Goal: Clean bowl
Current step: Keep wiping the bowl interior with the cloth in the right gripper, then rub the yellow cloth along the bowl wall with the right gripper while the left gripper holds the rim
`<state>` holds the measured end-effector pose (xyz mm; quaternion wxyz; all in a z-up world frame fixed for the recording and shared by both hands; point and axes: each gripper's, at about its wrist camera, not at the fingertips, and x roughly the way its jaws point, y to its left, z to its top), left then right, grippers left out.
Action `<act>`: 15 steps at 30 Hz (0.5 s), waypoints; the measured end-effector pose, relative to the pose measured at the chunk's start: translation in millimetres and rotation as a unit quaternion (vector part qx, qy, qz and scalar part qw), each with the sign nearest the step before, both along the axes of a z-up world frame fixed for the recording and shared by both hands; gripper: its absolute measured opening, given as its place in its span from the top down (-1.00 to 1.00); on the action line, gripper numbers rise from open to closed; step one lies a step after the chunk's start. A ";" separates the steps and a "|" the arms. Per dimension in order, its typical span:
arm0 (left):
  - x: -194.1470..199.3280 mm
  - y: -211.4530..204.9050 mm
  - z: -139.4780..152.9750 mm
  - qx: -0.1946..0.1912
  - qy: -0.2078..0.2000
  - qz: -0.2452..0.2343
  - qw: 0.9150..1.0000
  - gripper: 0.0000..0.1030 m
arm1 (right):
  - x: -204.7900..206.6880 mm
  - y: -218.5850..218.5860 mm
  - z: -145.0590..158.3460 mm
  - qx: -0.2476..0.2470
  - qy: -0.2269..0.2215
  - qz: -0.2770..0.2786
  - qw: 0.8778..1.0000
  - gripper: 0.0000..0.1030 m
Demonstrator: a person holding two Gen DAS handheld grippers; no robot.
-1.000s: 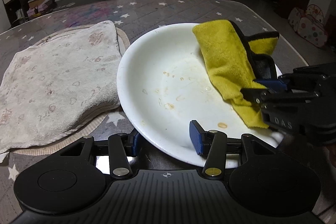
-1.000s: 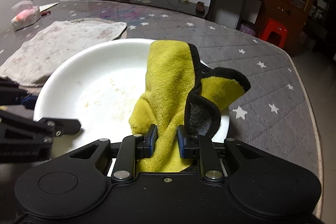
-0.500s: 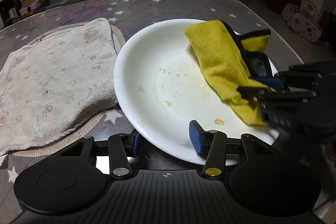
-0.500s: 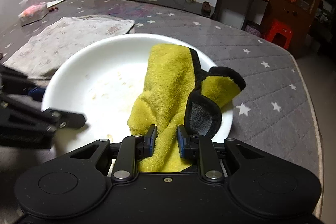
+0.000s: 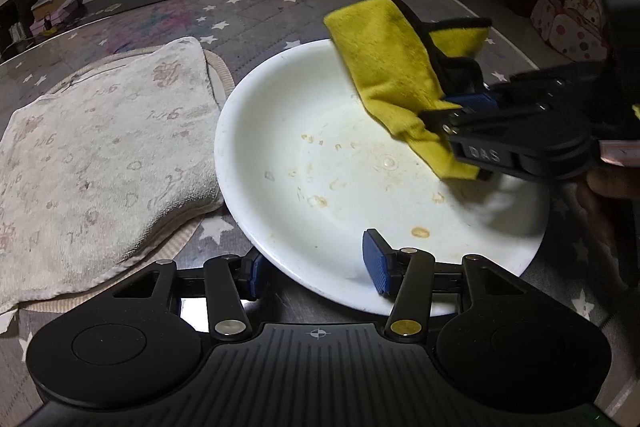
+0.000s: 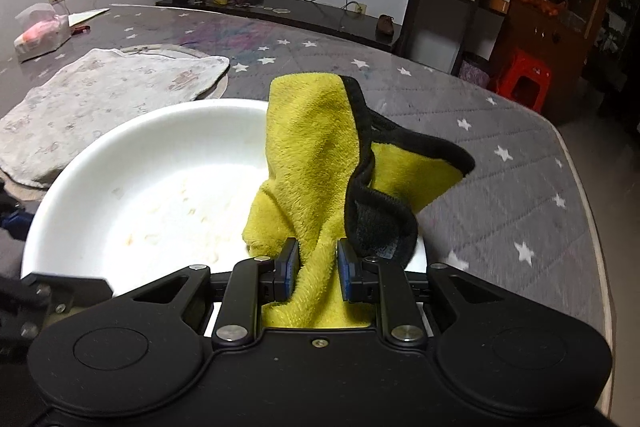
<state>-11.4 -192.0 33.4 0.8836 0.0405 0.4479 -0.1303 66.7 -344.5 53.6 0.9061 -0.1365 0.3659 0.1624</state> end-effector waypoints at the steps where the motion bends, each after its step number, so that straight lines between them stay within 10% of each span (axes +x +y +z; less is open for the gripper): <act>1: -0.1 -0.3 0.0 0.002 -0.001 0.000 1.000 0.01 | 2.5 2.0 -0.2 -0.003 -0.002 0.002 1.000 0.59; 15: 12.9 6.5 2.3 0.008 0.013 -0.017 1.000 0.04 | 3.5 3.9 -1.5 -0.013 -0.005 0.001 1.000 0.59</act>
